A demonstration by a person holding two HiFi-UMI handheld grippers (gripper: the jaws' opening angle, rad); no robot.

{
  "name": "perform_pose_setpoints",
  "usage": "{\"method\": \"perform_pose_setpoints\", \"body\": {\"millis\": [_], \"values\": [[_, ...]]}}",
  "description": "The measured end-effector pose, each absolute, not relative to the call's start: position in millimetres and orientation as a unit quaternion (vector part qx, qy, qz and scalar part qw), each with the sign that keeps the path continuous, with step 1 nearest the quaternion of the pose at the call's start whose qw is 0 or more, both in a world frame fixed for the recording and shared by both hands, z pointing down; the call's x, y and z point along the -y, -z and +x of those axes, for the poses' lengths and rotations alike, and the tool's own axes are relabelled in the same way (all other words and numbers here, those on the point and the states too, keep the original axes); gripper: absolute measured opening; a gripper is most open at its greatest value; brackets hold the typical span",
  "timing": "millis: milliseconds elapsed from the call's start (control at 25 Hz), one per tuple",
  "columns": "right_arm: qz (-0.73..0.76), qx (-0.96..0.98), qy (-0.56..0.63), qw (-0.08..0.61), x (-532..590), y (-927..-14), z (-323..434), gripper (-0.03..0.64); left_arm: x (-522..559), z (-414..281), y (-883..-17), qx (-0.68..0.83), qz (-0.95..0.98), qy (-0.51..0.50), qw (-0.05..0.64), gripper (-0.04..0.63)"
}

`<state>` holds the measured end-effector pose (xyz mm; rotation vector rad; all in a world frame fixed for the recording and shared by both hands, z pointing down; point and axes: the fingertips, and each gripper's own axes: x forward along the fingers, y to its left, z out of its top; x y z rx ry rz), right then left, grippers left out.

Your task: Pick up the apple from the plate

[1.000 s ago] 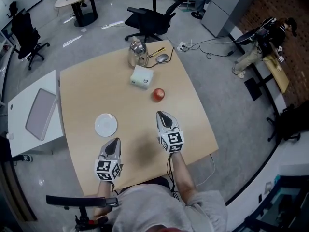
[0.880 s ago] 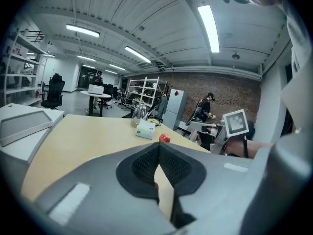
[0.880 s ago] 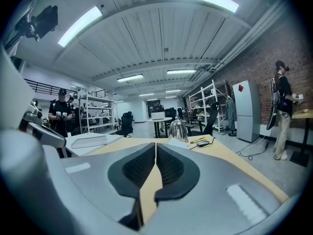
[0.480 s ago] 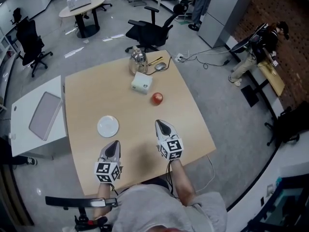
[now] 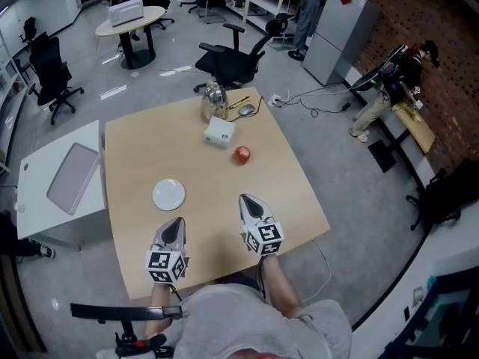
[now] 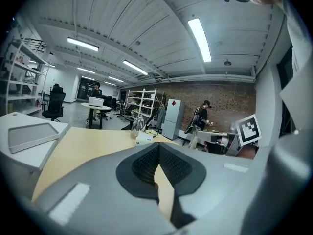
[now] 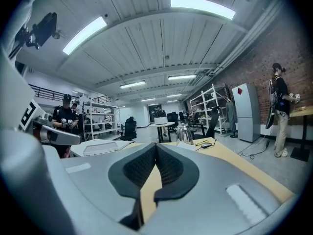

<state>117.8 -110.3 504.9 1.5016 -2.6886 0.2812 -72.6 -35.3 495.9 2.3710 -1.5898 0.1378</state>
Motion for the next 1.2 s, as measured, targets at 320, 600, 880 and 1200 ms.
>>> {"method": "perform_pose_setpoints", "body": {"millis": [320,600,880,1200], "values": [[0.493,0.865,-0.097,0.018,75,-500,124,0.006,14,-77,-482,0.551,0.823,-0.030,0.132,0.020],[0.502,0.860,-0.089,0.013,40,-495,123,0.006,-7,-80,-474,0.553,0.824,-0.024,0.118,0.020],[0.507,0.859,-0.071,0.018,24,-487,127,0.006,-22,-87,-471,0.559,0.821,-0.019,0.115,0.020],[0.501,0.862,-0.072,0.023,17,-490,123,0.006,-28,-90,-468,0.562,0.820,-0.015,0.109,0.020]]}}
